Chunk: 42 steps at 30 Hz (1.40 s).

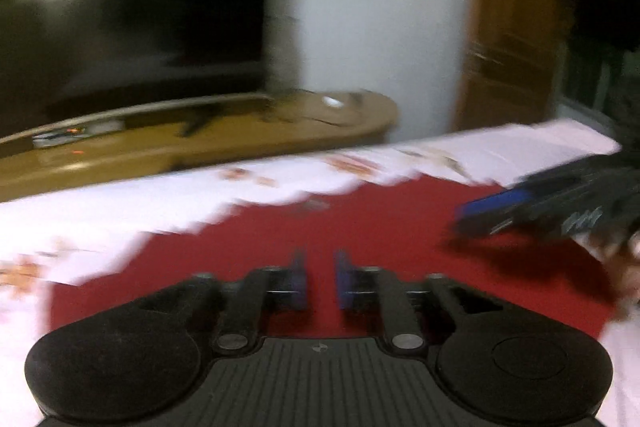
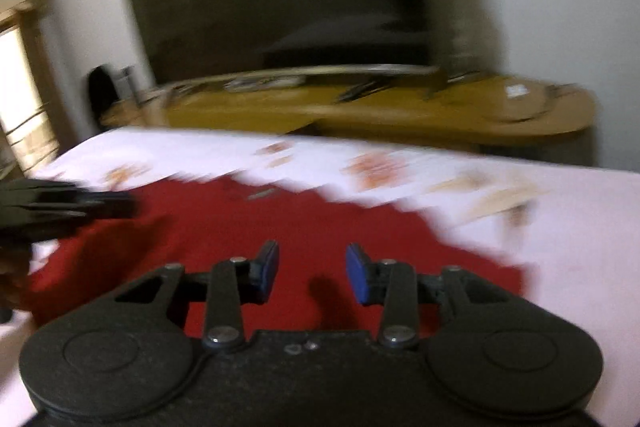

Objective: Fold small clothes

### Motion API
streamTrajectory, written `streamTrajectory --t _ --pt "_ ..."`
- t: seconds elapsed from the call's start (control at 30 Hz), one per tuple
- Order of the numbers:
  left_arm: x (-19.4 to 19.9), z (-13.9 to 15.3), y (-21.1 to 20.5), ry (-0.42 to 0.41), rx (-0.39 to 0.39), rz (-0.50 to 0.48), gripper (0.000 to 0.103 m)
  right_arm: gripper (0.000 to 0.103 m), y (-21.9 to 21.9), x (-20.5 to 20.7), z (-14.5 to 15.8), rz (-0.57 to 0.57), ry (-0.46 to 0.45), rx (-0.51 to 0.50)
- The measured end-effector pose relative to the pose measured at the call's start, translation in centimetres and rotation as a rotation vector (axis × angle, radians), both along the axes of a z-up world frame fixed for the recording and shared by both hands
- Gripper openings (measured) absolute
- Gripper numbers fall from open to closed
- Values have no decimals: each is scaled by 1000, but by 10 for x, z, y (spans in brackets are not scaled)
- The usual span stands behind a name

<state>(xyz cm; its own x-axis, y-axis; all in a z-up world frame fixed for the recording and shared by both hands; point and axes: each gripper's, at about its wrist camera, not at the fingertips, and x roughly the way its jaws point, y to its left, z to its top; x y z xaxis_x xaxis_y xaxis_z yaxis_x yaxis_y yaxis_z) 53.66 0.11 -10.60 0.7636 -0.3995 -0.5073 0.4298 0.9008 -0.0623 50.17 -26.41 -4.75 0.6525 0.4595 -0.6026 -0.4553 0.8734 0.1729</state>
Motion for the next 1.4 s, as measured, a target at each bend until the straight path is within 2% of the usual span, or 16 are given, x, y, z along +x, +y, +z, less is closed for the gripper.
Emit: streamTrajectory --t 0.03,0.07,0.1,0.13,0.2,0.27,0.37,0.43,0.5,0.57,0.63,0.73,0.83,0.93,1.17,1.4 --pt "-2 -4 -8 1 -1 -15 58 37 14 -4 -3 38 11 -6" --pt "-4 -7 -13 2 15 -6 59 40 30 -10 -7 79 14 -25" --pt "-3 -12 -13 25 50 -1 59 34 43 -14 -12 117 10 -64" --pt "-1 -16 -10 52 68 8 58 38 50 -17 -16 127 4 -115" --pt "-2 -20 13 67 37 33 58 36 45 -16 -22 130 7 -163" --pt "-7 -19 37 71 63 102 58 34 22 -14 -21 66 20 -181" --pt "-22 -16 71 67 53 131 58 33 -26 -12 -19 -54 27 -210" --pt "-23 -16 76 68 111 172 58 33 -52 -13 -18 -106 48 -197" --pt "-26 -9 76 92 74 207 58 34 -61 -15 -17 -130 69 -168" --pt "-38 1 63 55 77 171 58 37 -54 -23 -9 -145 59 -156" --pt "-50 8 43 46 43 106 58 37 -38 -40 3 -88 23 -95" --pt "-56 4 12 66 35 38 58 37 1 -56 4 7 25 -75" --pt "-60 -9 -4 106 33 21 58 41 37 -67 -8 81 42 -112" --pt "-71 -18 -3 103 98 15 58 42 50 -73 -22 120 78 -197" --pt "-86 -18 49 130 82 101 58 42 4 -88 -22 23 74 -280" --pt "-97 -24 96 135 72 189 58 41 -55 -114 -24 -72 103 -271"
